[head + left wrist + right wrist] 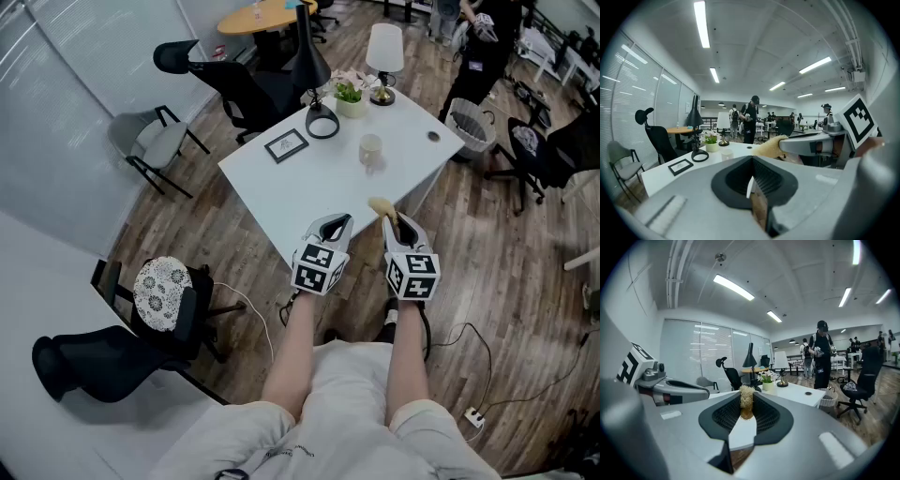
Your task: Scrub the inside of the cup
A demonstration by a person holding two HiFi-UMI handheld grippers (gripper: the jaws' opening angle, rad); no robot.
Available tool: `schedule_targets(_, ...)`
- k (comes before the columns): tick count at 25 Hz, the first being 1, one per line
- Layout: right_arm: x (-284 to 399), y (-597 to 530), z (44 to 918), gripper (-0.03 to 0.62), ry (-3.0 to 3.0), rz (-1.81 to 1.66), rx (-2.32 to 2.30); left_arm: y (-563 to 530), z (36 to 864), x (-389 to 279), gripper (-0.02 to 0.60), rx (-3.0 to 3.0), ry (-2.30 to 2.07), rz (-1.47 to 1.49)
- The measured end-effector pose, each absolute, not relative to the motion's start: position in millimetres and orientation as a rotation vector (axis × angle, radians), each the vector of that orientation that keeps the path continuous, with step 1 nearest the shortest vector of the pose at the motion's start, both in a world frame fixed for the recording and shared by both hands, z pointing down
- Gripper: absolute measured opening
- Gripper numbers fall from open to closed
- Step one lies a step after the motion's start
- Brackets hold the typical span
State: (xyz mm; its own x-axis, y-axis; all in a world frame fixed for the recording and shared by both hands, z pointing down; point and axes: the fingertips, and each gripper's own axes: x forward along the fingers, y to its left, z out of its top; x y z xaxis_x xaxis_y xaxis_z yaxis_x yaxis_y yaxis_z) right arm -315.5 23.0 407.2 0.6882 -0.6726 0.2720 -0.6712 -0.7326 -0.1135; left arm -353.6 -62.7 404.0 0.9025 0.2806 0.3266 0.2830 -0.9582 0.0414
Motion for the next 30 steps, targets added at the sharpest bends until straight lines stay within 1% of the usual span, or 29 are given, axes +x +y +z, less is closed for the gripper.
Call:
schedule_targets(10,-257,35,390,0.094,1.245,-0.436,-2.863,-63,389,-290,0.002,-3.092,-0.310,-0.508)
schedule_targets(16,-212,54,383,0.098,1.283,-0.443,-2.750,-45,385,-249,0.002,-3.082,-0.271,-0.507)
schedule_targets(22,-172,58,386,0.097,1.495,-0.508,-2.576,-43,396,-209,0.002,-3.111,-0.133,-0.552)
schedule_targets(30,-128,96,394,0.100,1.661,-0.554,-2.458,-23,391,-163,0.001,-3.203,0.076,-0.457)
